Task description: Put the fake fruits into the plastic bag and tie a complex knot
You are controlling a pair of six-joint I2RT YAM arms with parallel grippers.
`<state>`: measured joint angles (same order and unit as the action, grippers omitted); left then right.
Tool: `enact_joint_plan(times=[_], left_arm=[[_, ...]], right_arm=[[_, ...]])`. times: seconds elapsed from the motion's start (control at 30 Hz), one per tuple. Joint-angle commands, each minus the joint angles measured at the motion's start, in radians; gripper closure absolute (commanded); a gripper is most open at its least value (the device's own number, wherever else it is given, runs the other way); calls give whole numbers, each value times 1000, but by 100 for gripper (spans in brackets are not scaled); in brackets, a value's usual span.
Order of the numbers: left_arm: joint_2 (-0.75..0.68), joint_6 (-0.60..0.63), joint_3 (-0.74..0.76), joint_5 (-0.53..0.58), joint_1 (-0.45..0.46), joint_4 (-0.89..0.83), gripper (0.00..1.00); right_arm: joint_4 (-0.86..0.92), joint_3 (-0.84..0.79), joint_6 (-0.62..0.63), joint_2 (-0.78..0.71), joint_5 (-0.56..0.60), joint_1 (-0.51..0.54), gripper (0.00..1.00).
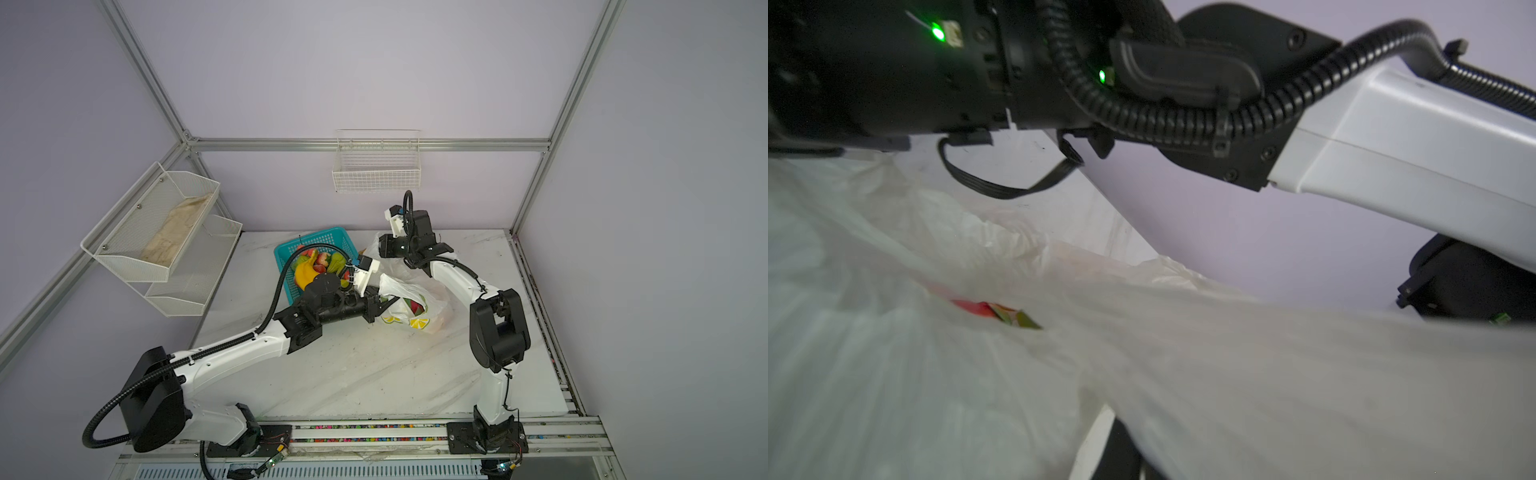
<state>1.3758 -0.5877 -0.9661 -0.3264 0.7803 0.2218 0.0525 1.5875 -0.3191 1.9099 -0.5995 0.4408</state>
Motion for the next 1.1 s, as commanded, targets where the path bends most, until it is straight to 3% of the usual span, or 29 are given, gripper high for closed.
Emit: enact_joint_plan(times=[0.0, 0.2, 0.4, 0.5, 0.73, 0.87, 0.97, 1.07], left_arm=[[-118, 7, 77, 92, -47, -3, 100], [-196, 34, 125, 113, -55, -26, 100], [-127, 11, 103, 44, -16, 36, 100], [-88, 24, 68, 28, 23, 51, 100], [-31, -32, 61, 74, 34, 77, 100], [-26, -61, 71, 111, 33, 93, 100], [-27, -89, 88, 128, 22, 123, 100], [-29, -118, 104, 127, 6, 144, 100]], right_arm=[[-52, 78, -30, 35, -16, 59, 99], [-23, 191, -32, 138, -17, 140, 99], [49, 215, 33, 149, 31, 139, 98], [126, 221, 90, 137, 80, 119, 93], [280, 168, 189, 3, 327, 30, 59], [324, 88, 230, -125, 490, -5, 33], [337, 32, 238, -203, 548, -17, 19], [338, -21, 236, -277, 570, -19, 11]])
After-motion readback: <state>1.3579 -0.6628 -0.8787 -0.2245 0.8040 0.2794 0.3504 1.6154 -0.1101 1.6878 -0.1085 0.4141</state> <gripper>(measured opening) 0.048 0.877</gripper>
